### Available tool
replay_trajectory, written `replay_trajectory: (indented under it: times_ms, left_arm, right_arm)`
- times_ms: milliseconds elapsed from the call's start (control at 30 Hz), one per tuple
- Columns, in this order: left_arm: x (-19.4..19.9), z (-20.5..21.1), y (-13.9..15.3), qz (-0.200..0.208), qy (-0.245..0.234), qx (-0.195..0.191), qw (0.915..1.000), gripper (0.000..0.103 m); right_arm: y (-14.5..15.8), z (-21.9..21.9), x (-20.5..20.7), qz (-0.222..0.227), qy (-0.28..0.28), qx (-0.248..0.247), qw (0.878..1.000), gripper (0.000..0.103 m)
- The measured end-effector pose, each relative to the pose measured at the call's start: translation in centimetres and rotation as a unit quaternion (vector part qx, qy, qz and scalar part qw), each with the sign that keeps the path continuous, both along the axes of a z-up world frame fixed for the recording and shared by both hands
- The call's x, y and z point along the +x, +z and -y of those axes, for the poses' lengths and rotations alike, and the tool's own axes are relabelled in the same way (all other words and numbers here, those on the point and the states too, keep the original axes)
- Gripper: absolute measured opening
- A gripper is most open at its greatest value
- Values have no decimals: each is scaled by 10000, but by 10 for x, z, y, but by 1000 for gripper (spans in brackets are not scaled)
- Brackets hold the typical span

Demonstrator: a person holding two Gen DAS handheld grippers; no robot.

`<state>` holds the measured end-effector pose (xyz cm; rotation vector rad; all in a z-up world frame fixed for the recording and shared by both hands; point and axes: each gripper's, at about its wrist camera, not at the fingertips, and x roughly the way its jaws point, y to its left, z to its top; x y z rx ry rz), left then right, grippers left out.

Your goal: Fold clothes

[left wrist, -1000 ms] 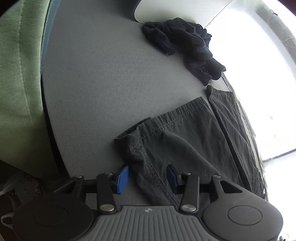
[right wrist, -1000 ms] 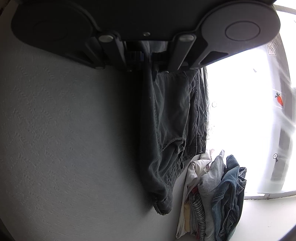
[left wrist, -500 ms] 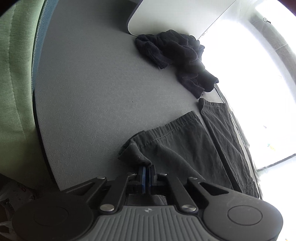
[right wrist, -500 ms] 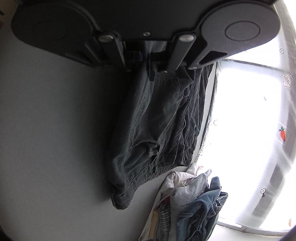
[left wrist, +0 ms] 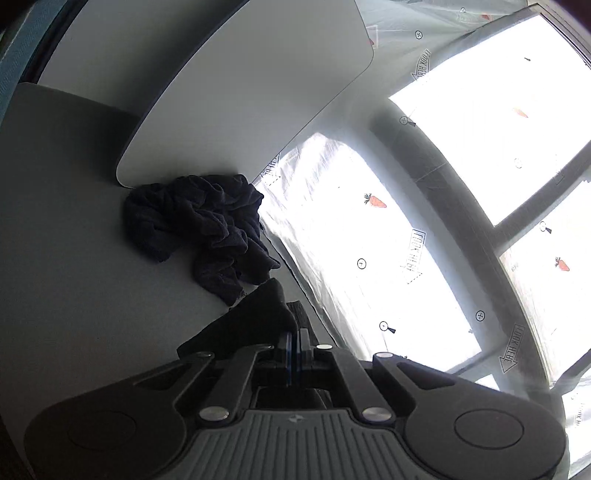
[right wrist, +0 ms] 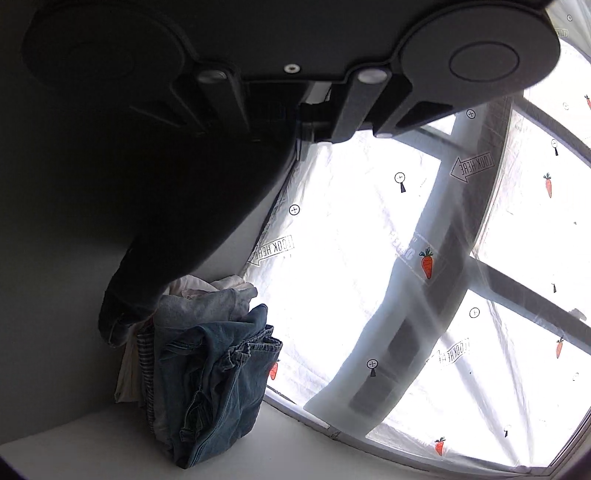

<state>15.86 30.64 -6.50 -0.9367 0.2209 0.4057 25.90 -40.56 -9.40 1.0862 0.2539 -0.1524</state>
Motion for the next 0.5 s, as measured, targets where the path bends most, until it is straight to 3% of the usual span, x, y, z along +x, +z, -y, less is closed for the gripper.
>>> replay_trajectory:
  times_ms: [67,167,333,500]
  left_arm:
    - [6,2,14,80,-20,174,9998,1]
    - [20,3,6,-94,-26,89,9999,1]
    - [41,1,-25,-90,50,-495,9987,1]
    - [76,-8,-36,-63,13,-571,9983,1]
  right_arm:
    - [13,0,0,108,70,-186,9997,5]
    - [16,-2,5,-56,141,-533,9985,5]
    - [-11,-2,11,-364,-43,-144,9992,5]
    - [-18,-2,28,-452,-64,-208,9987,5]
